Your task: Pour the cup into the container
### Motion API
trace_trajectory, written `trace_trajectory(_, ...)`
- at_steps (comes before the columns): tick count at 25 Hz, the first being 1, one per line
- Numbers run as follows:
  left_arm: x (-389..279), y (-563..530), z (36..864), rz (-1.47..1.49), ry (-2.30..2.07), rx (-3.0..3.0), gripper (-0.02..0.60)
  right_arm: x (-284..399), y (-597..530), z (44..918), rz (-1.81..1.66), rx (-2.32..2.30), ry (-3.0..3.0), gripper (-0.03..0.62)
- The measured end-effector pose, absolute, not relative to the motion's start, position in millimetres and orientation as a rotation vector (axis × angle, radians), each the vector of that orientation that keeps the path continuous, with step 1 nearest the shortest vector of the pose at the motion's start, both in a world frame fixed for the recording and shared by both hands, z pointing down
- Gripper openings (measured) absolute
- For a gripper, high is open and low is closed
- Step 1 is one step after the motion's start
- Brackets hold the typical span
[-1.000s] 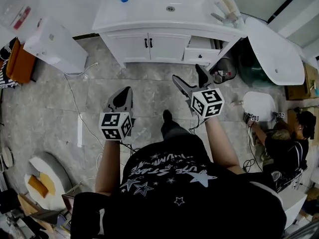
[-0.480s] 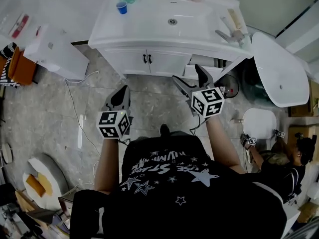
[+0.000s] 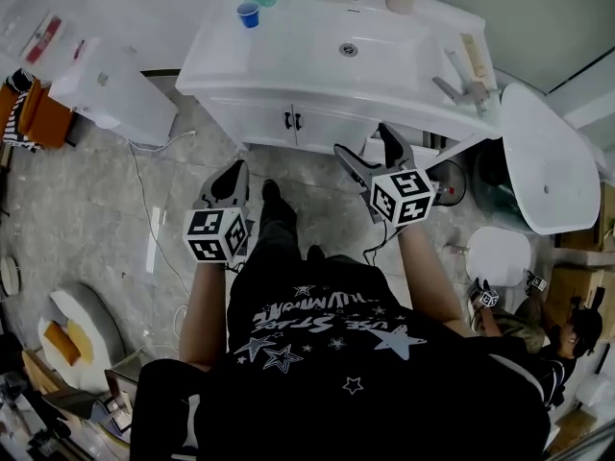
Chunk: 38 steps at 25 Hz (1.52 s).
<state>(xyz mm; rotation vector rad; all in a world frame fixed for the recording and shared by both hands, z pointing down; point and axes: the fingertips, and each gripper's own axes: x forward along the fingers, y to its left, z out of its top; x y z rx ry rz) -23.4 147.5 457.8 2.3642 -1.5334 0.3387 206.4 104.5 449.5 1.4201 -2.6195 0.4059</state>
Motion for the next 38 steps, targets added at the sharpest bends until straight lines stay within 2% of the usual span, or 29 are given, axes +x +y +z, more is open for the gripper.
trace_trajectory(14, -66, 15, 462, 0.288, -1.551, 2.367, 0.011, 162, -20, 449, 0.372, 1.400, -2.591, 0.443)
trace_trajectory(27, -114, -153, 456, 0.324, -1.468, 2.416, 0.011, 82, -175, 445, 0.343, 1.312, -2.592, 0.440)
trace_trajectory(38, -149, -252, 471, 0.366, -1.444, 2.409, 0.011, 25, -275, 467, 0.273, 1.147, -2.565, 0.425)
